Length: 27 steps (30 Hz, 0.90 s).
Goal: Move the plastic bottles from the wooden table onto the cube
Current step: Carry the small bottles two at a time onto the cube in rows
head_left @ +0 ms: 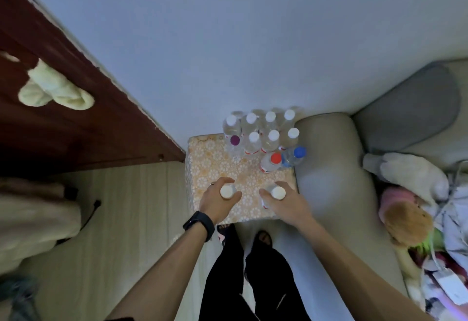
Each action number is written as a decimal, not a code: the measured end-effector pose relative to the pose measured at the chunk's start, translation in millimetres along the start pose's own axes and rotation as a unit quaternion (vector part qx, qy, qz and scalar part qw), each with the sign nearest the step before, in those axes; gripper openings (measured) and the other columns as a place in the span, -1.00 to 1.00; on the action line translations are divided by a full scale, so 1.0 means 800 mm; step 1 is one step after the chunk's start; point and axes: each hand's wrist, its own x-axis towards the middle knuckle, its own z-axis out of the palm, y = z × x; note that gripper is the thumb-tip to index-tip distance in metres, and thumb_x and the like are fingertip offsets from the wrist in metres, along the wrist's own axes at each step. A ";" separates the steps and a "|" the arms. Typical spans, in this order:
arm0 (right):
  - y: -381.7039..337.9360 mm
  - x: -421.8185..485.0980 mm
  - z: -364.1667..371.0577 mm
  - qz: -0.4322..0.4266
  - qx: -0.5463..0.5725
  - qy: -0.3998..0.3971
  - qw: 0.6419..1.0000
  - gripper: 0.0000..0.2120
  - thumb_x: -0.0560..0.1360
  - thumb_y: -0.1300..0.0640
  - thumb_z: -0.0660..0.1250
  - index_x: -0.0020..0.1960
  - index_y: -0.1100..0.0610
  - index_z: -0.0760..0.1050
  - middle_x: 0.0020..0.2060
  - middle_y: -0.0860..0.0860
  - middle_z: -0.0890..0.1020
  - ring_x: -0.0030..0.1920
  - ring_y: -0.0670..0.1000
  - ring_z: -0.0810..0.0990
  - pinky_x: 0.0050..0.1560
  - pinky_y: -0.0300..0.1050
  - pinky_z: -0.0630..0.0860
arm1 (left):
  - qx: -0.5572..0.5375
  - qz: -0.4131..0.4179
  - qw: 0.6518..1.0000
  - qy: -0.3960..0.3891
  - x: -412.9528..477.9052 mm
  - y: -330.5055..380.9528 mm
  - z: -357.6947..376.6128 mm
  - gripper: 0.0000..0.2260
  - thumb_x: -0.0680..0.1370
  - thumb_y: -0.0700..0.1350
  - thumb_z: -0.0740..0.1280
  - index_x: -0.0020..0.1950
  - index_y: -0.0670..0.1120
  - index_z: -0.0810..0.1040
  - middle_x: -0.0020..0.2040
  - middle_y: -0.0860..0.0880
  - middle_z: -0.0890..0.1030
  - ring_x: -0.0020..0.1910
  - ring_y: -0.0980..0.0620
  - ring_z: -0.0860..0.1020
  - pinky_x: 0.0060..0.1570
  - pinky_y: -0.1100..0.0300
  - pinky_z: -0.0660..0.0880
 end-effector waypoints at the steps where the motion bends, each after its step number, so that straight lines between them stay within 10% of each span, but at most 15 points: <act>1: 0.002 0.015 0.005 0.000 0.001 -0.005 1.000 -0.30 0.49 -0.37 0.29 0.51 -0.04 0.29 0.38 0.03 0.52 0.39 0.16 0.47 0.25 -0.02 0.39 | 0.001 0.000 1.000 0.002 0.013 -0.004 0.006 -0.61 0.53 0.09 0.44 0.33 0.07 0.49 0.32 -0.01 0.51 0.08 0.08 0.45 0.03 0.18 0.40; 15: 0.003 0.142 0.056 -0.046 0.000 0.023 0.999 -0.31 0.47 -0.43 0.26 0.52 -0.19 0.26 0.18 0.03 0.67 0.19 0.16 0.62 0.18 0.02 0.54 | -0.049 -0.005 0.996 0.071 0.135 -0.014 0.046 -0.57 0.48 0.06 0.49 0.33 0.11 0.52 0.22 0.07 0.55 0.11 0.10 0.51 -0.09 0.42 0.37; 21: -0.011 0.145 0.040 -0.120 -0.169 0.012 0.978 -0.34 0.54 -0.37 0.19 0.53 -0.07 0.20 0.05 0.13 0.68 0.05 0.24 0.64 0.00 0.04 0.59 | 0.010 -0.023 0.999 -0.026 0.138 -0.022 0.027 -0.30 0.39 -0.02 0.57 0.48 0.17 0.39 0.57 -0.03 0.26 0.53 -0.03 0.24 0.36 0.12 0.26; 27: -0.039 0.138 0.029 -0.185 -0.287 0.040 0.939 -0.51 0.67 -0.12 0.12 0.52 0.08 0.19 -0.10 0.10 0.65 -0.14 0.15 0.66 -0.28 -0.05 0.50 | 0.122 -0.036 0.992 -0.024 0.144 -0.015 0.027 -0.33 0.39 -0.01 0.55 0.42 0.05 0.31 0.25 -0.13 0.51 0.11 -0.14 0.54 0.02 0.06 0.52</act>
